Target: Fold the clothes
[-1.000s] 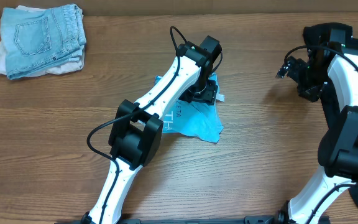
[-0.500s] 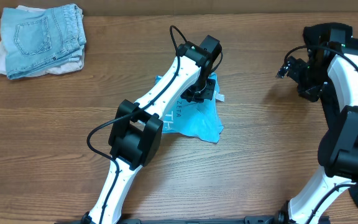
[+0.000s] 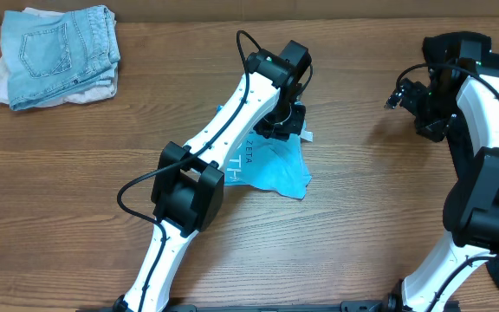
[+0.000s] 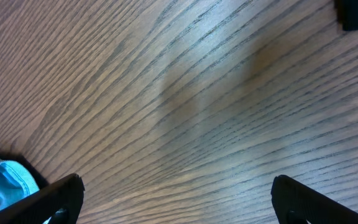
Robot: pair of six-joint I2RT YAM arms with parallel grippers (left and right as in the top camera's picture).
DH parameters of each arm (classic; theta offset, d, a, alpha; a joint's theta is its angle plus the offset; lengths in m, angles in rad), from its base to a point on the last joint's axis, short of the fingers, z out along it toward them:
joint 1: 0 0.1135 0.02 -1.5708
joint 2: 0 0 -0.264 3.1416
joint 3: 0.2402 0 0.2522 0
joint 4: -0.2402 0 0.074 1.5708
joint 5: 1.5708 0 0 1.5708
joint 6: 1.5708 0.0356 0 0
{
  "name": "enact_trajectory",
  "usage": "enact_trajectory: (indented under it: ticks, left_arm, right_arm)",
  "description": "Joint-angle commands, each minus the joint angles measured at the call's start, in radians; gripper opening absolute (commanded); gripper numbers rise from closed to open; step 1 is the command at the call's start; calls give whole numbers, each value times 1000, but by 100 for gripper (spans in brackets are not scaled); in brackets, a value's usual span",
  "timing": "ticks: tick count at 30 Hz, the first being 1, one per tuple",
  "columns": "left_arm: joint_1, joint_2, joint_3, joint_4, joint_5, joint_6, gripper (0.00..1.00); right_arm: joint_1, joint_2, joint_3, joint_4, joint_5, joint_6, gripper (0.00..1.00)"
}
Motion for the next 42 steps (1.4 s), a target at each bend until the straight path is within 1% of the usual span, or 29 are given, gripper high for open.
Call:
enact_trajectory:
  ticks: [1, 4, 5, 7, 8, 9, 12, 14, 15, 16, 23, 27, 30, 33, 36, 40, 42]
  left_arm:
    - [-8, 5, 13, -3, 66, 34, 4]
    - [-19, 5, -11, -3, 52, 35, 4]
    - [-21, 5, -18, -6, 32, 38, 10]
    - [-21, 5, -18, -23, -47, 35, 56]
    - [-19, 5, -18, -29, -103, 20, 69]
    - [-11, 5, -16, -35, -159, -4, 79]
    - [18, 5, -16, -31, -209, -16, 80]
    - [34, 7, -18, -19, -194, -14, 74]
    - [37, 8, -19, -15, -188, -10, 70]
    - [37, 9, -22, -11, -181, -3, 69]
    - [-11, 9, -102, 65, -179, -4, 68]
    - [-40, 9, -135, 104, -184, -4, 66]
    - [-42, 9, -132, 117, -184, -4, 61]
    - [-37, 9, -132, 118, -198, -5, 49]
    - [-29, 9, -132, 111, -226, -5, 49]
    - [-16, 9, -132, 97, -237, -5, 53]
    - [-11, 9, -132, 94, -253, -5, 53]
  right_arm:
    - [3, -29, 20, 3, -1, 7, 100]
    - [3, -29, 20, 3, -1, 7, 100]
    - [3, -29, 20, 3, -1, 7, 100]
    - [3, -29, 20, 3, -1, 7, 100]
    - [3, -29, 20, 3, -1, 7, 100]
    - [3, -29, 20, 3, -1, 7, 100]
    - [3, -29, 20, 3, -1, 7, 100]
    - [3, -29, 20, 3, -1, 7, 100]
    - [3, -29, 20, 3, -1, 7, 100]
    - [3, -29, 20, 3, -1, 7, 100]
    - [3, -29, 20, 3, -1, 7, 100]
    - [3, -29, 20, 3, -1, 7, 100]
    - [3, -29, 20, 3, -1, 7, 100]
    - [3, -29, 20, 3, -1, 7, 100]
    - [3, -29, 20, 3, -1, 7, 100]
    - [3, -29, 20, 3, -1, 7, 100]
    - [3, -29, 20, 3, -1, 7, 100]
